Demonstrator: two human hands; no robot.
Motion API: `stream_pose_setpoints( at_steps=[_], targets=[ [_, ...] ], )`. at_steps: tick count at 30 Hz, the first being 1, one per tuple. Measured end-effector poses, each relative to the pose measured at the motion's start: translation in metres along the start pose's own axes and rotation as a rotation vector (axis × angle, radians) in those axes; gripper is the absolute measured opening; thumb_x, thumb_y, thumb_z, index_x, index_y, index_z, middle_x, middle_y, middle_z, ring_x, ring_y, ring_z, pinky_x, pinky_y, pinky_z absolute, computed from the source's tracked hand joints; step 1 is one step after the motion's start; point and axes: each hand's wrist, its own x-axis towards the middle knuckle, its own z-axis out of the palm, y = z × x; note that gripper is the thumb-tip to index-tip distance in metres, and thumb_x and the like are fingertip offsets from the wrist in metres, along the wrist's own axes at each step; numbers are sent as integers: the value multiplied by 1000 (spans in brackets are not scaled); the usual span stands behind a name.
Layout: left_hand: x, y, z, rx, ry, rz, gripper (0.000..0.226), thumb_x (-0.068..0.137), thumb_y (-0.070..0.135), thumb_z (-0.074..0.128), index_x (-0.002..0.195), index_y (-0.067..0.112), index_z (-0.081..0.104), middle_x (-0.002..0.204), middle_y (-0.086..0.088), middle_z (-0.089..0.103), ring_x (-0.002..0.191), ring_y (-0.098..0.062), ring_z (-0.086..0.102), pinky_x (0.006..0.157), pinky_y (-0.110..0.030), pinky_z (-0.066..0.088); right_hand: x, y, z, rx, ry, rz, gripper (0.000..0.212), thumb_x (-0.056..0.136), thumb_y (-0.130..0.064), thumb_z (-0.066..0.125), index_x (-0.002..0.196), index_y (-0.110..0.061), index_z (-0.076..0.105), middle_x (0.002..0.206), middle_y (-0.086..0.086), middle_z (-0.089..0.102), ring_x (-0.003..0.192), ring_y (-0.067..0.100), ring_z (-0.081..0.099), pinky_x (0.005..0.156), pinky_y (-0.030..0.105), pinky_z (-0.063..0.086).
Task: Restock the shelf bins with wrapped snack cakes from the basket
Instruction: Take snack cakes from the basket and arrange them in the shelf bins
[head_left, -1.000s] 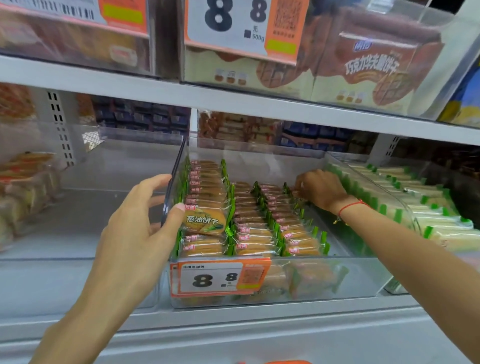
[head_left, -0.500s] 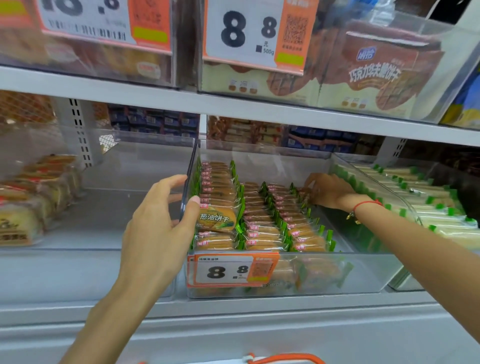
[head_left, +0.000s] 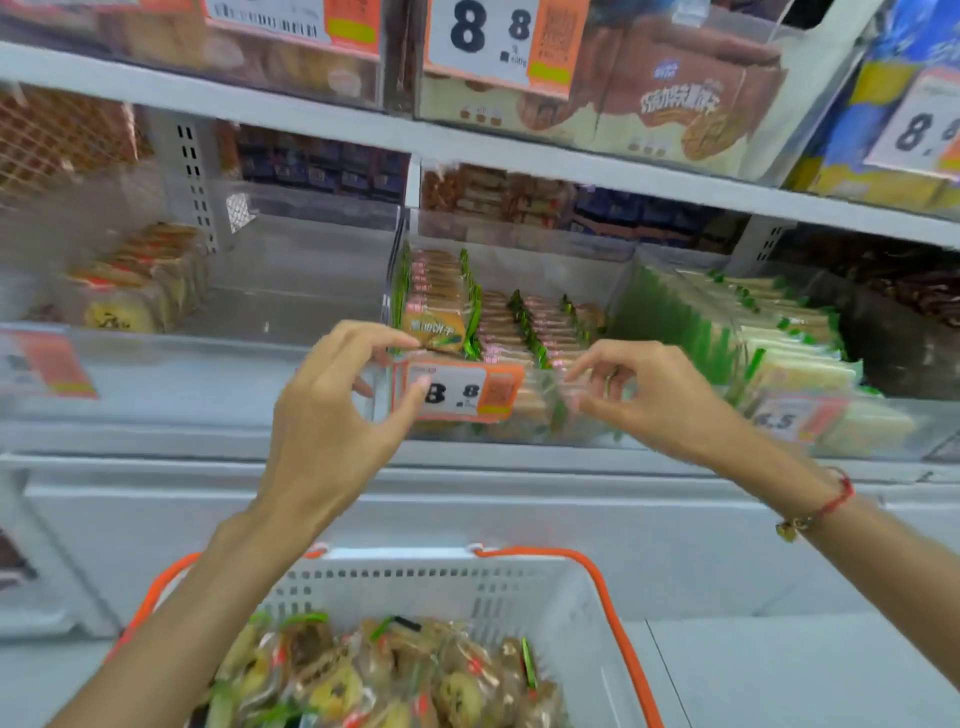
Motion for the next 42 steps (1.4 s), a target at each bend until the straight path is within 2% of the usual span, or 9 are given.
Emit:
stream_pose_setpoints(
  at_steps=[4, 10, 15, 20, 23, 28, 34, 38, 42],
  targets=[
    [-59, 8, -9, 157, -390, -272, 22, 88, 38, 63, 109, 37, 59, 96, 23, 53, 78, 5, 50, 70, -28, 44, -44, -4, 59, -50, -340, 48, 19, 83, -28, 70, 102, -26, 67, 78, -17, 57, 72, 9, 57, 73, 31, 49],
    [-156, -28, -7, 463, -1038, -374, 46, 93, 40, 50, 138, 30, 42, 144, 9, 43, 131, -13, 39, 101, -30, 36, -98, 10, 152, -312, -682, 125, 39, 90, -24, 57, 128, -23, 52, 125, 1, 58, 118, 21, 53, 91, 31, 41],
    [-231, -58, -19, 572, -1444, -444, 76, 91, 64, 41, 152, 32, 10, 160, 8, 5, 147, -19, 6, 116, -39, 14, -140, 22, 208, -391, -932, 178, 37, 90, -20, 56, 127, -16, 52, 125, 8, 56, 116, 29, 54, 85, 36, 44],
    [-267, -75, -24, 411, -1310, -635, 76, 84, 72, 38, 149, 41, 14, 159, 10, 7, 146, -19, 9, 115, -44, 26, -179, 37, 226, -330, -1199, 318, 95, 80, -28, 74, 152, -23, 11, 138, 14, 46, 121, 33, 50, 90, 39, 46],
    [-274, -75, -17, 438, -1221, -650, 70, 86, 66, 47, 145, 40, 21, 156, 9, 15, 144, -22, 14, 114, -47, 27, -193, 41, 229, -255, -1153, 362, 110, 77, -21, 78, 152, -29, -1, 142, 13, 44, 119, 34, 54, 91, 38, 47],
    [-278, -77, -13, 425, -1163, -696, 63, 86, 61, 54, 140, 40, 29, 153, 9, 21, 142, -23, 16, 113, -46, 26, -201, 42, 228, -223, -994, 321, 77, 85, -18, 66, 148, -21, 21, 128, 11, 55, 111, 32, 57, 84, 33, 45],
    [-260, -79, -10, 288, -1165, -872, 47, 92, 43, 57, 136, 38, 40, 154, 3, 25, 143, -27, 15, 115, -44, 19, -178, 42, 210, -133, -790, 435, 21, 98, -31, 48, 105, -13, 56, 98, 9, 65, 84, 24, 59, 65, 30, 40],
    [-222, -57, 0, 215, -1063, -798, 41, 96, 37, 52, 136, 30, 48, 149, 3, 38, 138, -19, 31, 112, -36, 25, -134, 16, 183, 357, -489, 626, 30, 97, -36, 51, 87, -10, 63, 82, 3, 69, 72, 16, 68, 62, 27, 50],
    [-169, -4, 6, -379, -926, -1069, 33, 100, 44, 36, 127, 31, 49, 124, 11, 56, 114, -8, 55, 92, -20, 43, -101, -25, 156, 873, -420, 778, 31, 97, -41, 48, 100, -17, 69, 80, 1, 71, 67, 9, 68, 55, 16, 48]
  ],
)
